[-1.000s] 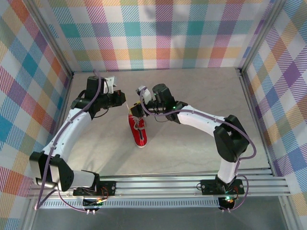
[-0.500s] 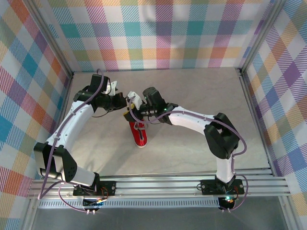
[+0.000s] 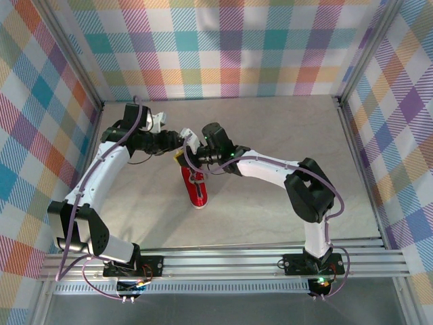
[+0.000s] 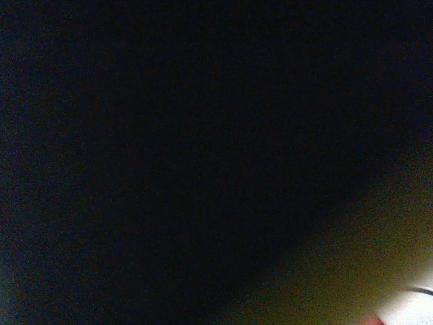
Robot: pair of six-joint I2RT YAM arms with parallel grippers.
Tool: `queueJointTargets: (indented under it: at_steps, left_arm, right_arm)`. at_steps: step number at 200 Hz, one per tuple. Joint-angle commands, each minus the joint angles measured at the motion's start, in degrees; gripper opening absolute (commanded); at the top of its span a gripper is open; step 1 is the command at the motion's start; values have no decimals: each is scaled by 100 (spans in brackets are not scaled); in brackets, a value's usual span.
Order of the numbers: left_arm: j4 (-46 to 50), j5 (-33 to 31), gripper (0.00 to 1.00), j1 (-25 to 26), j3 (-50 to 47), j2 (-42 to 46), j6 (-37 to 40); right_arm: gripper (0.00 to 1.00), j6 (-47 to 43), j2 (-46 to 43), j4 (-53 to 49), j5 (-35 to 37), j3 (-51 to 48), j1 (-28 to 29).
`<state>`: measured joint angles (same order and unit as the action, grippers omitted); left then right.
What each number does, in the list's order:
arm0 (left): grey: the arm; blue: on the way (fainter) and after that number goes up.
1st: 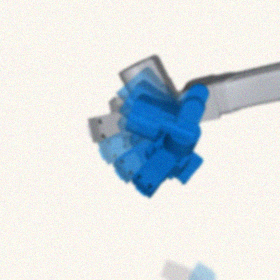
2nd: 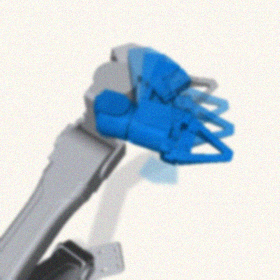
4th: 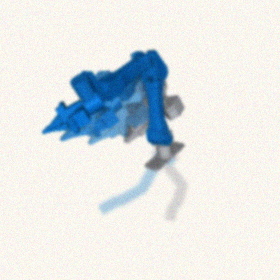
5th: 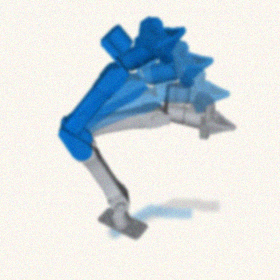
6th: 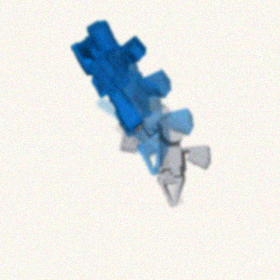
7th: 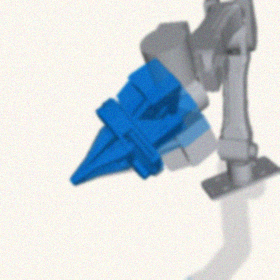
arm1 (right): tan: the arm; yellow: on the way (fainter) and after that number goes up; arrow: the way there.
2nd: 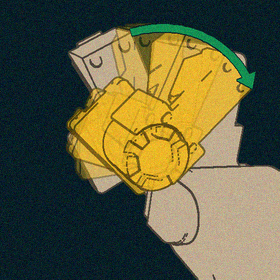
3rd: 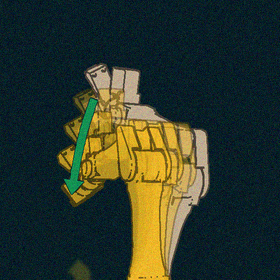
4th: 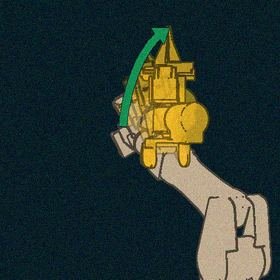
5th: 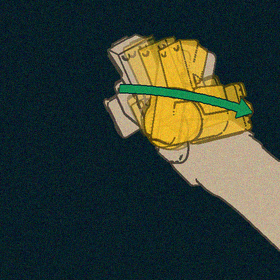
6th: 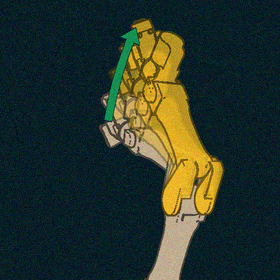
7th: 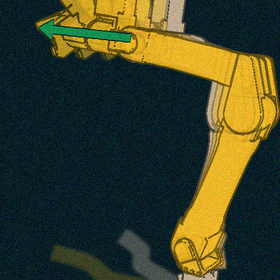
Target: Tie the shoes
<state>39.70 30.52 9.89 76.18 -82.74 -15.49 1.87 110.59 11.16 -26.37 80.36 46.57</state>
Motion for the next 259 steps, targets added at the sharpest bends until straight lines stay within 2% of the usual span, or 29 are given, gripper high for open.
queueJointTargets:
  at_steps: [1, 36, 63, 86, 128, 176, 218, 259]
  left_arm:
    - [-639, 499, 44, -139, -163, 409, 324]
    - [-1395, 808, 44, -315, -791, 822, 467]
    - [-2686, 1116, 43, -329, -1659, 1323, 380]
    - [-3337, 1375, 40, -330, -2192, 1574, 486]
    - [-3521, 1819, 32, -402, -2243, 1481, 652]
    - [-3894, 2446, 30, -631, -2364, 1545, 591]
    - [-4330, 2786, 37, -929, -2678, 1787, 334]
    - [-4925, 3103, 43, -962, -2972, 1766, 65]
  right_arm:
    - [0, 1040, -46, 483, -856, -25, -182]
    - [0, 1747, -62, 664, -1090, -23, -330]
    - [0, 1843, -63, 659, -1257, 41, -368]
    - [0, 1785, -55, 684, -1533, 68, -376]
    - [0, 1628, -59, 828, -2286, 70, -380]
    - [0, 1563, -114, 884, -2770, 116, -389]
    - [0, 1524, -193, 841, -2937, 147, -433]
    - [0, 1458, -239, 697, -3045, 243, -460]
